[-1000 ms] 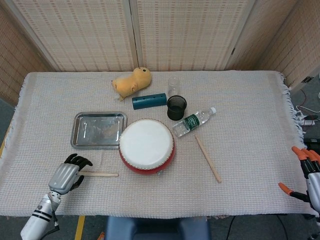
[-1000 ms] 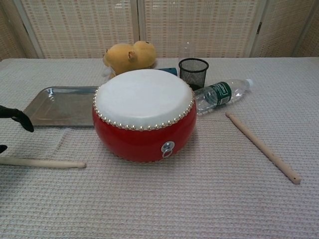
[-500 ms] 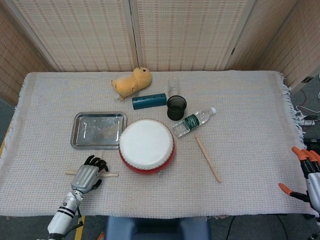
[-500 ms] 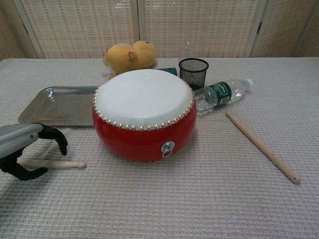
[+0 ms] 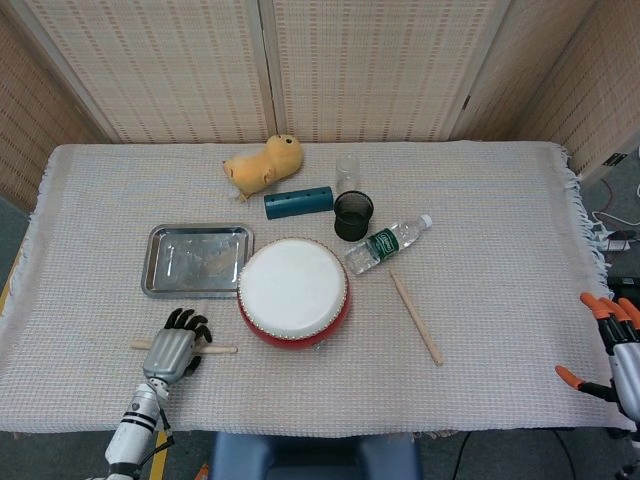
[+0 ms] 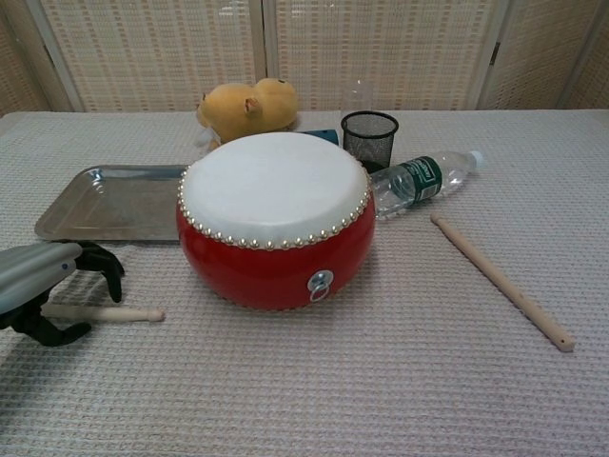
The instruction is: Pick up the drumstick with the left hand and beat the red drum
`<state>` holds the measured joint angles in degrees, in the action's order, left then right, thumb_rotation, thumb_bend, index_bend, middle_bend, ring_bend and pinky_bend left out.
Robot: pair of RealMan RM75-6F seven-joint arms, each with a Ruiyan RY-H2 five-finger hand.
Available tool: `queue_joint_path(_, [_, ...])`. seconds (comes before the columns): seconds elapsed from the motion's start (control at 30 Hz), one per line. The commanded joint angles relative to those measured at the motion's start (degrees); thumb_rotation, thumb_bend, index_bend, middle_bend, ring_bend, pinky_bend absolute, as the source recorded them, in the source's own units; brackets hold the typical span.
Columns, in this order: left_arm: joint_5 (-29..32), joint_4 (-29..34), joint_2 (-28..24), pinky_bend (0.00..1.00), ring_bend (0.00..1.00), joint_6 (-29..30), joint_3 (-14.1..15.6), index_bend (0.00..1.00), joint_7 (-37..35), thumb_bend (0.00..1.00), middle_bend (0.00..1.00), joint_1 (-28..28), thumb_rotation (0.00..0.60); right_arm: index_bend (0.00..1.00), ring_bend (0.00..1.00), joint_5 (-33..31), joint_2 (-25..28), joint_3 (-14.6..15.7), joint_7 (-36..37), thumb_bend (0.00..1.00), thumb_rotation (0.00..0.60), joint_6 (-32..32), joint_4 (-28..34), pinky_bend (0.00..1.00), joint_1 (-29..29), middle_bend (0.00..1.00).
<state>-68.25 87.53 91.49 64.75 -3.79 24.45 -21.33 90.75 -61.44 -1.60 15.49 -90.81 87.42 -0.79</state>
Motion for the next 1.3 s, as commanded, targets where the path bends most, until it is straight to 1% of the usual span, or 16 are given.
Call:
queue_joint_path(0.03, [0.0,-0.2,0.1,0.04,0.07,0.0,0.2,0.47,-0.2,0.32,0.2,-0.1,0.6,0.05,0.0,0.0,0.0,0.0,0.3,0.09,0.6,0.3,0.0,0.04,0.1,0.13])
queue_joint_path(0.3, [0.6,-0.8,0.7,0.04,0.07,-0.8,0.1,0.49,-1.7,0.33,0.2,-0.5,0.6,0.05,0.0,-0.3,0.4,0.1,0.1,0.09,0.6,0.8,0.3,0.04,0.3,0.13])
queue_joint_path(0.53, [1.1,-0.9,0.7,0.04,0.07,-1.3,0.0,0.52,-2.8,0.36,0.21,-0.8,0.6,0.05,0.0,-0.4,0.3,0.2,0.5,0.09,0.6,1.0,0.0,0.04,0.3,0.13])
queue_joint_path(0.73, [0.8,1.1,-0.8,0.05,0.07,-1.4,-0.1,0.53,-6.7,0.36,0.21,-0.3,0.6,0.04,0.0,-0.4,0.3,0.1,0.8,0.09,0.6,1.2,-0.2,0.04,0.5,0.13])
queue_joint_path(0.8, [0.3,2.5,-1.7,0.05,0.07,-0.7,-0.4,0.53,-10.1,0.36,0.22,0.5,0.6,0.04,0.0,-0.3,0.4,0.1,0.8,0.09,0.6,1.1,-0.1,0.04,0.6,0.13])
queue_joint_path(0.83, [0.1,3.3,-2.3,0.05,0.07,-0.5,-0.7,0.53,-12.0,0.36,0.22,0.9,0.6,0.04,0.0,-0.2,0.4,0.1,0.8,0.09,0.6,1.1,-0.1,0.04,0.6,0.13])
queue_joint_path(0.93, [-0.8,6.5,-5.3,0.05,0.08,0.1,-1.8,0.53,-20.8,0.36,0.22,2.3,0.6,0.04,0.0,-0.1,0.6,0.1,0.6,0.09,0.6,0.9,0.1,0.04,0.6,0.13])
queue_joint_path(1.03, [-2.0,9.5,-8.5,0.06,0.09,0.7,-3.6,0.54,-32.5,0.36,0.23,4.0,0.6,0.04,0.0,0.0,0.6,0.2,0.5,0.09,0.6,0.8,0.3,0.04,0.5,0.13])
queue_joint_path(1.17, [-4.2,11.8,-13.0,0.07,0.09,-0.6,-5.6,0.53,-51.1,0.38,0.24,5.7,0.6,0.04,0.0,0.2,0.5,0.2,0.3,0.09,0.6,0.7,0.5,0.04,0.5,0.13])
queue_joint_path(1.2, [-4.8,12.2,-14.5,0.07,0.1,-1.9,-6.0,0.53,-57.7,0.39,0.24,6.0,0.6,0.04,0.0,0.2,0.5,0.2,0.2,0.09,0.6,0.7,0.6,0.04,0.5,0.13])
queue_joint_path(1.27, [-6.0,12.3,-16.6,0.07,0.1,-4.0,-6.6,0.53,-67.7,0.4,0.24,6.2,0.6,0.04,0.0,0.3,0.5,0.2,0.1,0.09,0.6,0.7,0.7,0.04,0.6,0.13])
queue_joint_path(1.3, [-7.2,11.9,-17.7,0.08,0.11,-5.3,-6.8,0.53,-74.1,0.4,0.24,6.2,0.6,0.04,0.0,0.3,0.6,0.3,-0.1,0.09,0.6,0.8,0.8,0.04,0.6,0.13])
